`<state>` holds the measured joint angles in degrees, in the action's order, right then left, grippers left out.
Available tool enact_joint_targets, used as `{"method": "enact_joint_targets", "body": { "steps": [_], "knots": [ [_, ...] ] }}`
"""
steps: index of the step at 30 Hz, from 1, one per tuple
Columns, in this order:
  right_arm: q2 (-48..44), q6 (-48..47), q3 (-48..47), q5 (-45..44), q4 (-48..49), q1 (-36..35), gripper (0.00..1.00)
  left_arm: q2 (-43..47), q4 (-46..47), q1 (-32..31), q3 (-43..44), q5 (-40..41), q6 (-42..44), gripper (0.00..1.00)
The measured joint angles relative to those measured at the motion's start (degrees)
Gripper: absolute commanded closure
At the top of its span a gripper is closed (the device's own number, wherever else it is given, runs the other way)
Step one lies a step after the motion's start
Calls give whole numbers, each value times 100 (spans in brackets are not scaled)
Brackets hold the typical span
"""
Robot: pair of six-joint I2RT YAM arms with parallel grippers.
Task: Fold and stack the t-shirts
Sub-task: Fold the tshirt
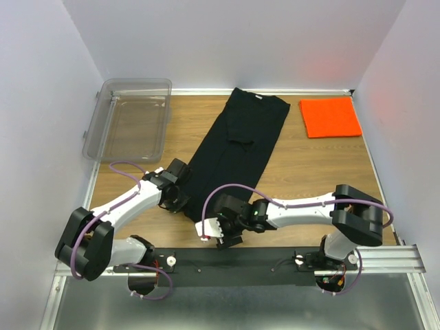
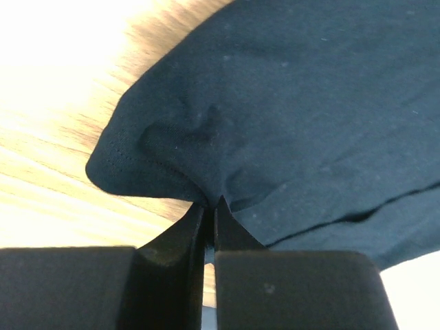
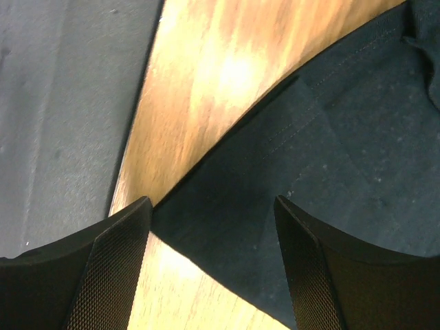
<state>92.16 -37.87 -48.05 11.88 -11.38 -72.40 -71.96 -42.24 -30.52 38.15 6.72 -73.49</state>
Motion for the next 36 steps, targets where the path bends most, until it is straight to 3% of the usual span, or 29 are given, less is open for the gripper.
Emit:
{"method": "enact_joint_targets", "body": {
  "steps": [2,11,13,16,27,36],
  "knots": [
    [55,96,-48,-50,2,-2,26,90,37,2,-15,-22,28,100],
    [361,516,-291,-243,59,-7,68,195,153,2,-109,-116,133,100],
    [382,568,-310,-269,50,-7,89,256,157,0,-125,-127,149,100],
    [396,625,-323,-308,17,-7,99,356,173,2,-140,-140,153,100],
    [-413,758,-323,79,-258,323,99,498,260,0,26,-234,380,100],
    [-1073,1003,-326,629,-267,2229,99,-610,675,61,1300,-249,874,100]
  ]
}}
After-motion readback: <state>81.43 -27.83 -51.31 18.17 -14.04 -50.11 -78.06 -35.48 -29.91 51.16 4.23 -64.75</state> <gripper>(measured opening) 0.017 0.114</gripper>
